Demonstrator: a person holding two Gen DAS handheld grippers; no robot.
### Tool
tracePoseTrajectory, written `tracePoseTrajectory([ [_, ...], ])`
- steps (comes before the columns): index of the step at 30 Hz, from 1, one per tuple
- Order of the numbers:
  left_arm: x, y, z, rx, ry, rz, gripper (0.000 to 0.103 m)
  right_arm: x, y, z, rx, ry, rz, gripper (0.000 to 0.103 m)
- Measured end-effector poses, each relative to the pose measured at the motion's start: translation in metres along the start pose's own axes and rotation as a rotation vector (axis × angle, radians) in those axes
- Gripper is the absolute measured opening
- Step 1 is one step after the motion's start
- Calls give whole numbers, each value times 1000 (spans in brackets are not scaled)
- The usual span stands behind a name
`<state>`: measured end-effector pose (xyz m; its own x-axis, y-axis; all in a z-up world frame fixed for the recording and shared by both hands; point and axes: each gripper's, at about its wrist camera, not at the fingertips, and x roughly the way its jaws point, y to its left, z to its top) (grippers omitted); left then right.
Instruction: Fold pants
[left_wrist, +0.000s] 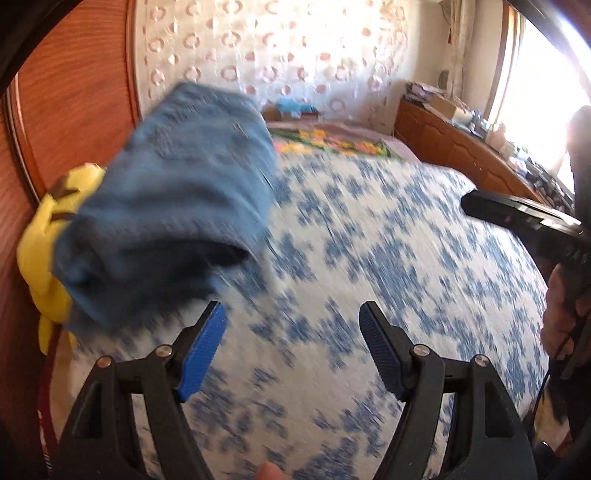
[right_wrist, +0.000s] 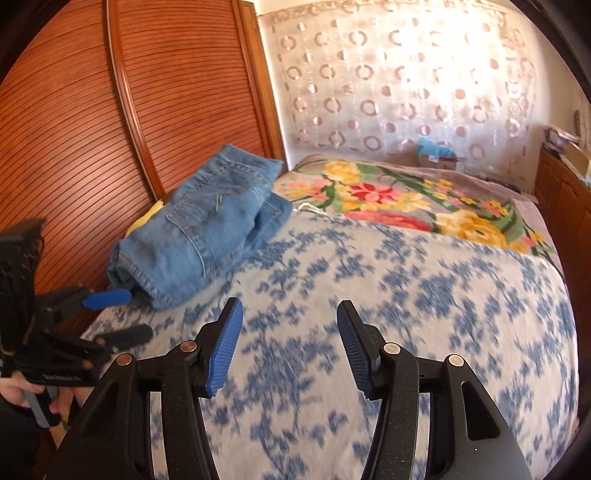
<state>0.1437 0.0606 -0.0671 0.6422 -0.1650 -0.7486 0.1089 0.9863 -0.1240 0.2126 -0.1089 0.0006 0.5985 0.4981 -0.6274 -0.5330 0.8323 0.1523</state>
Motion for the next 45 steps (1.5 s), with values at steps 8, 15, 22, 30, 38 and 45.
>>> tracePoseTrajectory([
  [8, 17, -32, -22, 15, 87, -26, 75, -34, -11, -45, 41, 11, -39, 55],
  [15, 8, -54, -27, 43, 54, -21, 75, -67, -15, -72, 76, -8, -82, 57],
  [22, -28, -82, -31, 85, -40, -7, 75, -99, -14, -93, 103, -40, -142, 63],
  [30, -82, -101, -31, 100, -163, -13, 75, -144, -4, -98, 117, -121, -234, 75],
  [38, -121, -110, -34, 101, -259, 23, 75, -179, 9, -98, 117, -212, -270, 76],
  [45, -140, -113, -37, 94, -297, 36, 75, -192, 17, -98, 119, -235, -286, 76],
])
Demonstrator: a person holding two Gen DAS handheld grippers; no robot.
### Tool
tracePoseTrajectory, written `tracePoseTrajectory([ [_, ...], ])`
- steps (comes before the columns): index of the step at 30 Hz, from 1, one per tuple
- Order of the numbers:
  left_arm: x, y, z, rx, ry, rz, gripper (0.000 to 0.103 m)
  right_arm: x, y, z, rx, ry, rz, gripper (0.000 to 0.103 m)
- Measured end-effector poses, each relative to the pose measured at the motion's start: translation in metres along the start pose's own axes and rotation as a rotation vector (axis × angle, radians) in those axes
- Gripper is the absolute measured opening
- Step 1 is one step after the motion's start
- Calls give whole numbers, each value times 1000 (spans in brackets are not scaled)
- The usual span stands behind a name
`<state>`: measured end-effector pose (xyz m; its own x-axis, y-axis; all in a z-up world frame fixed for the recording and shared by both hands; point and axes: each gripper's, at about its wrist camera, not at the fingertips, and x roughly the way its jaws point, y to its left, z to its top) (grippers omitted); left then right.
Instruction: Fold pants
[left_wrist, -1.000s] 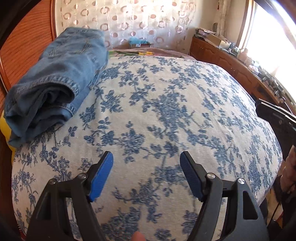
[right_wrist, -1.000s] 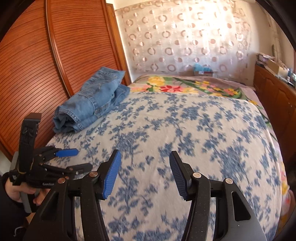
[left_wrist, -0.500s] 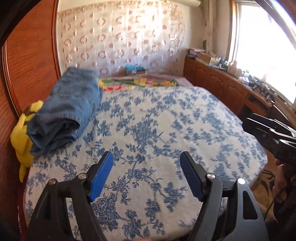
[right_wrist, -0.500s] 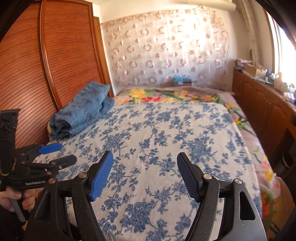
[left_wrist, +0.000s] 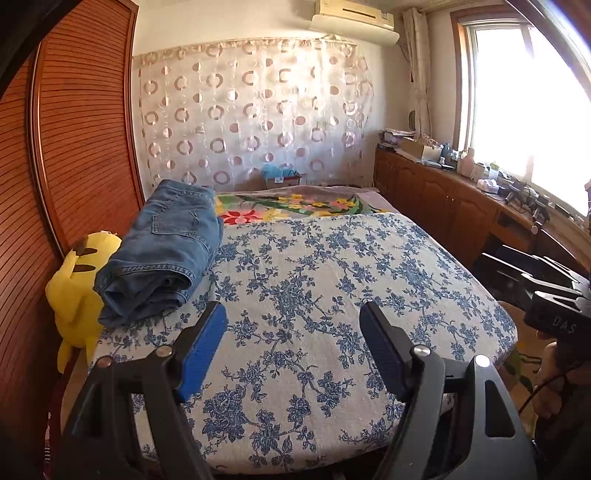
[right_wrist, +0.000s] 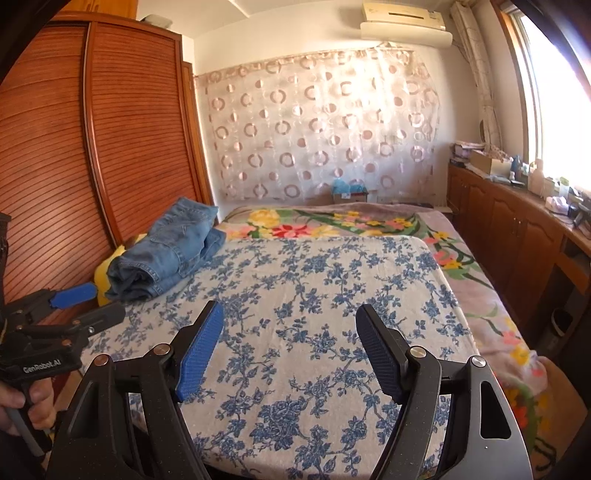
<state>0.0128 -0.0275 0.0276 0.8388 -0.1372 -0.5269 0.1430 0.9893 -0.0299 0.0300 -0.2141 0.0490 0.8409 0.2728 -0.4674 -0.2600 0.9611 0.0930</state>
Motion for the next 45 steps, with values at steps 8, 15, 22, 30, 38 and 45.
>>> tracePoseTrajectory([
  [8, -8, -1, 1, 0, -19, 9, 75, -7, 2, 0, 1, -13, -3, 76],
  [15, -9, 0, 1, 0, -21, 7, 75, -11, 5, 0, -6, -26, -15, 76],
  [22, -12, 0, 2, -3, -26, 9, 75, -11, 4, -1, -7, -25, -12, 76],
  [30, -16, -2, 5, -5, -34, 15, 75, -11, 4, -1, -9, -26, -16, 76],
  [38, -16, -3, 5, -8, -35, 15, 75, -11, 4, -1, -8, -26, -14, 76],
  [45, -16, -2, 5, -12, -38, 17, 75, -11, 4, -2, -10, -28, -16, 76],
])
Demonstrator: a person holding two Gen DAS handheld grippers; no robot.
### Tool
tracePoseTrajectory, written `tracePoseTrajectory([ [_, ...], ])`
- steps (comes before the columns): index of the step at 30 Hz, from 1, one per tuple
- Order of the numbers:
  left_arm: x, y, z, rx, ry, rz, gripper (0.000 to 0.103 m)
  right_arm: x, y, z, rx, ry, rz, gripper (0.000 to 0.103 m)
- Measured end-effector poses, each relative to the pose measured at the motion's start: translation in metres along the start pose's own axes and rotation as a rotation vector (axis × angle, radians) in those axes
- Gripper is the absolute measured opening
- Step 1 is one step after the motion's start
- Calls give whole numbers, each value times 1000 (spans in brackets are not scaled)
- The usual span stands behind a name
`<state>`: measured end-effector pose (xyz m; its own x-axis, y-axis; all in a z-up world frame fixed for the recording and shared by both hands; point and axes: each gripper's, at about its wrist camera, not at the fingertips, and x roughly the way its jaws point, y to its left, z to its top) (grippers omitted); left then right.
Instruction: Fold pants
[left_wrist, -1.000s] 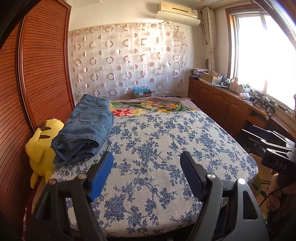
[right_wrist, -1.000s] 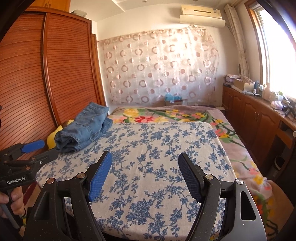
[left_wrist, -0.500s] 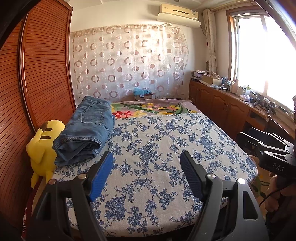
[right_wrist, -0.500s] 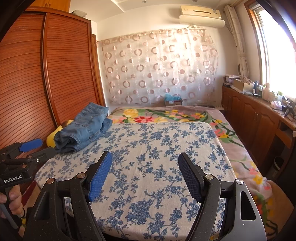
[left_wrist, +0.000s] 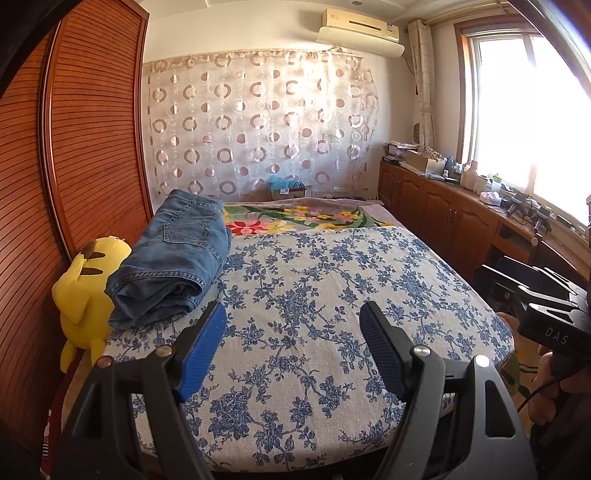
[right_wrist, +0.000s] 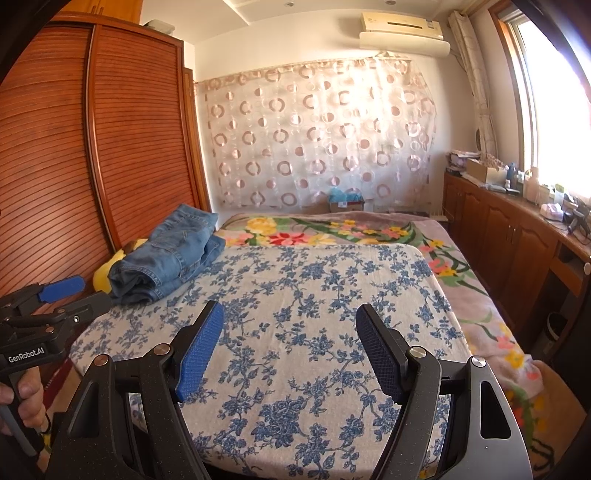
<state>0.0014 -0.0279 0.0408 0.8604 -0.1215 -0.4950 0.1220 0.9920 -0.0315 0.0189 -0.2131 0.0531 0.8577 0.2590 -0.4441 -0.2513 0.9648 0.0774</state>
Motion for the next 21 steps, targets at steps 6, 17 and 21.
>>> tracePoseTrajectory([
  [6, 0, -1, 2, -2, -2, 2, 75, 0, 0, 0, 1, 1, 1, 76],
  [17, -1, 1, 0, -3, -3, 1, 75, 0, 0, -1, 0, 0, 0, 76],
  [21, -1, 1, -1, -3, -3, 2, 75, 0, 0, -1, 0, 0, 0, 76],
])
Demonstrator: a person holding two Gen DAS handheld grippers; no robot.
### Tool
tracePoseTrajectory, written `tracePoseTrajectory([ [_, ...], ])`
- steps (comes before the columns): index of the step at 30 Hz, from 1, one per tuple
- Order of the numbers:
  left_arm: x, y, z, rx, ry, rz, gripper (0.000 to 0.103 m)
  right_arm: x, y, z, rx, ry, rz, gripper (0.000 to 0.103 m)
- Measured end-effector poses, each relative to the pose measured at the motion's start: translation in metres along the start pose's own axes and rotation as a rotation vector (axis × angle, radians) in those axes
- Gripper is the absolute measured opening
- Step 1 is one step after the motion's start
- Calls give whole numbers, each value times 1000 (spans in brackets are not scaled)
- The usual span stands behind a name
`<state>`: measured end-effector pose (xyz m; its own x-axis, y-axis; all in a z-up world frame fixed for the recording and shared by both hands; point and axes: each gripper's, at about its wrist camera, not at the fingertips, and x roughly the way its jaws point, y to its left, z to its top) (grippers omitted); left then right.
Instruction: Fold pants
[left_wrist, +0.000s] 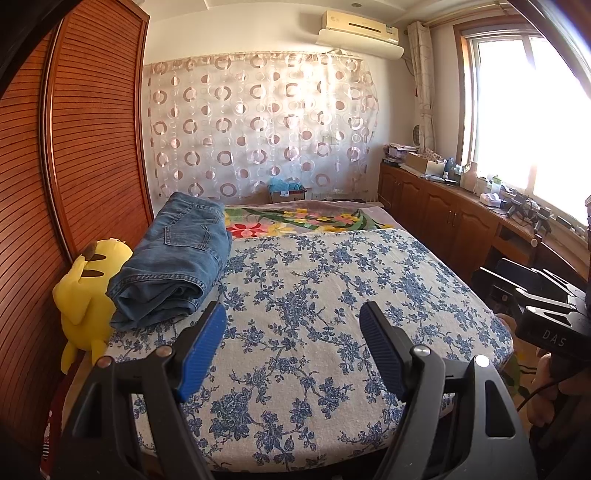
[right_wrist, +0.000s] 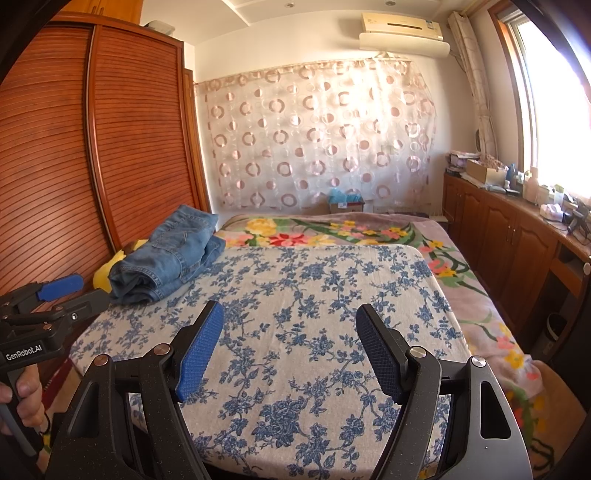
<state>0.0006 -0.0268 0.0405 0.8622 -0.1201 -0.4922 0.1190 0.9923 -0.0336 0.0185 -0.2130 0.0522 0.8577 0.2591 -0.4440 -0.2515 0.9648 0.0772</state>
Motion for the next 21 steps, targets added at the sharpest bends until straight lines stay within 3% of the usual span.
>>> tracePoseTrajectory([
  [21, -5, -2, 8, -4, -11, 3, 75, 0, 0, -1, 0, -1, 0, 76],
])
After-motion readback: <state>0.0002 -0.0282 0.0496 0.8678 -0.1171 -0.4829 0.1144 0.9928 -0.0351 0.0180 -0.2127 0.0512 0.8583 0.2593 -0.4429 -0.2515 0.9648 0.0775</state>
